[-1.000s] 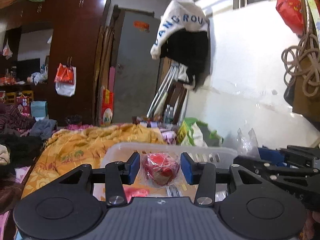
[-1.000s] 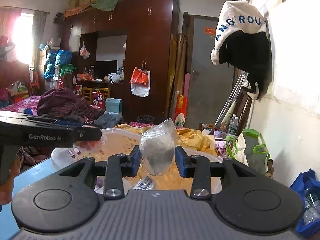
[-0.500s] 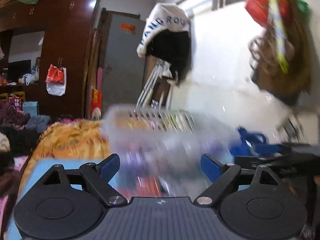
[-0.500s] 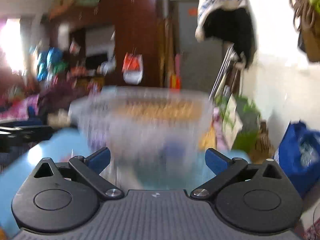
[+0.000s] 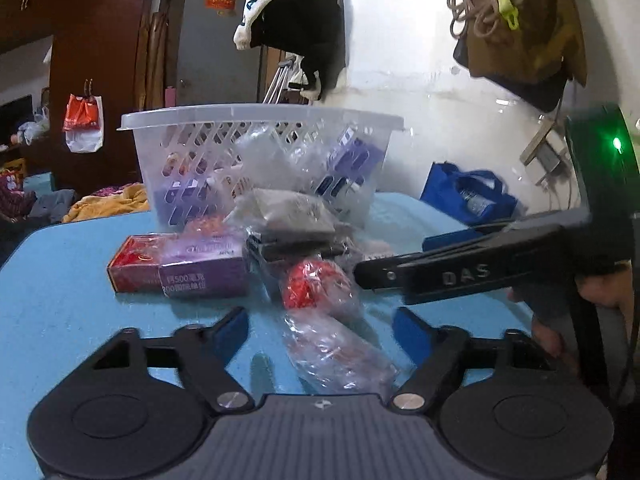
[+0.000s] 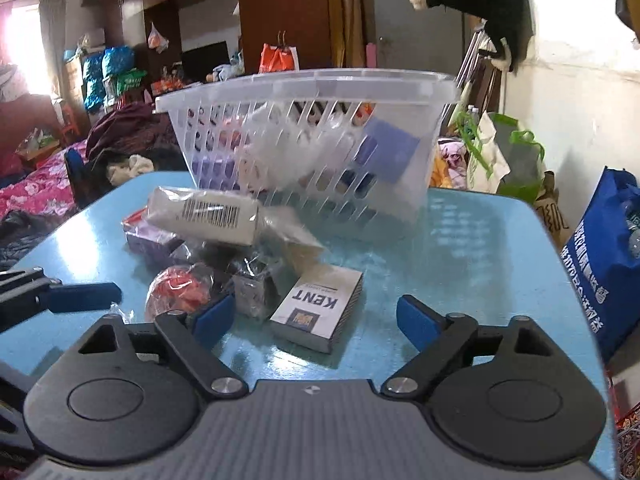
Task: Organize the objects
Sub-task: 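Grasp clear plastic bag with left gripper while right grasps white KENT box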
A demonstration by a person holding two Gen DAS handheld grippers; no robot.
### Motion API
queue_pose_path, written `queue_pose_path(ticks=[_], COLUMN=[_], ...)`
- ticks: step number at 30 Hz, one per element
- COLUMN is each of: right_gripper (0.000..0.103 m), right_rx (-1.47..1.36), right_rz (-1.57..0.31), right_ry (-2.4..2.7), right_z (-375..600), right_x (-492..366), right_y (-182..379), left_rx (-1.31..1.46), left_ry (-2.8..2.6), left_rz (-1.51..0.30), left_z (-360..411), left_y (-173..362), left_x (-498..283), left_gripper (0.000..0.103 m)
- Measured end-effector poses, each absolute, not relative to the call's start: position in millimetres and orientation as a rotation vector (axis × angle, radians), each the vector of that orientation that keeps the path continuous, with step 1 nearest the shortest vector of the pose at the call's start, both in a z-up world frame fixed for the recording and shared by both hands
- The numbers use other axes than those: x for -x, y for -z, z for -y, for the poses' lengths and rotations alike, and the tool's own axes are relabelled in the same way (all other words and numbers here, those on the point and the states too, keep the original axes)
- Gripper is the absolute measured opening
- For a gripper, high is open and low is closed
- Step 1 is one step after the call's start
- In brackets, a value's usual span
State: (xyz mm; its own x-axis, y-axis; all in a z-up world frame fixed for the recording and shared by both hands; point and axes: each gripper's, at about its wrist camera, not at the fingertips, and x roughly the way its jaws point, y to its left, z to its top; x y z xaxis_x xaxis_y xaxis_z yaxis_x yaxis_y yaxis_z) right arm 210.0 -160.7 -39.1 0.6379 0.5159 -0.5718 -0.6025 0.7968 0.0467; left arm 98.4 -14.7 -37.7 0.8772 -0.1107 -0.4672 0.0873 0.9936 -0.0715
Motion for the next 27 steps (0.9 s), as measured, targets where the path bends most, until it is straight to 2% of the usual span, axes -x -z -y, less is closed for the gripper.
queue_pose_path(ticks=[2,3,6,8,10,12,17,20,22,24,27], right_gripper=[0.082,0.082,0.077,0.074,0.065,0.060,0.056,0.048,0.047,0.047,0.047], right_rx=[0.148,0.149,0.164,0.172,0.184,0.213,0.220,0.217,0.177,0.119,0.080], right_rz=[-0.605,-0.607,-0.613,-0.612,-0.615,-0.606,-0.593,-0.583,-0.567,-0.549,-0.527], right_ry=[-0.642,-0.645,-0.656,-0.659,-0.654,-0.632,-0.629,-0.624,-0.631,-0.643,-0.648], right_z=[160.4,160.2,157.7,156.5,154.2,150.1,149.8,150.6,156.4,165.8,172.0], right_x=[-210.9,-211.1,-211.3,-210.5,-210.5,-208.1,-205.9,-204.4,-204.1,-204.6,-204.3], right_y=[39.5,39.6,40.8,41.3,43.2,43.6,43.9,43.6,42.0,40.0,38.2], left_rx=[0.051,0.073,0.077,0.080,0.096,0.110,0.104,0.092,0.074,0.069,0.093], left_ry=[0.090,0.096,0.067,0.062,0.075,0.083,0.087,0.110,0.104,0.095,0.083], left_rz=[-0.493,-0.491,-0.476,-0.468,-0.471,-0.469,-0.465,-0.471,-0.460,-0.444,-0.436], left_z=[14.8,11.7,4.3,-2.1,-10.2,-16.1,-20.8,-17.6,-15.5,-15.1,-22.2], left_y=[41.1,41.9,41.7,42.3,43.4,43.7,45.9,48.3,49.5,49.7,50.6], left_x=[-99.9,-98.9,-93.0,-88.2,-84.8,-83.0,-80.0,-81.4,-79.8,-78.4,-77.3], left_gripper=[0.064,0.056,0.055,0.055,0.056,0.058,0.068,0.069,0.065,0.046,0.046])
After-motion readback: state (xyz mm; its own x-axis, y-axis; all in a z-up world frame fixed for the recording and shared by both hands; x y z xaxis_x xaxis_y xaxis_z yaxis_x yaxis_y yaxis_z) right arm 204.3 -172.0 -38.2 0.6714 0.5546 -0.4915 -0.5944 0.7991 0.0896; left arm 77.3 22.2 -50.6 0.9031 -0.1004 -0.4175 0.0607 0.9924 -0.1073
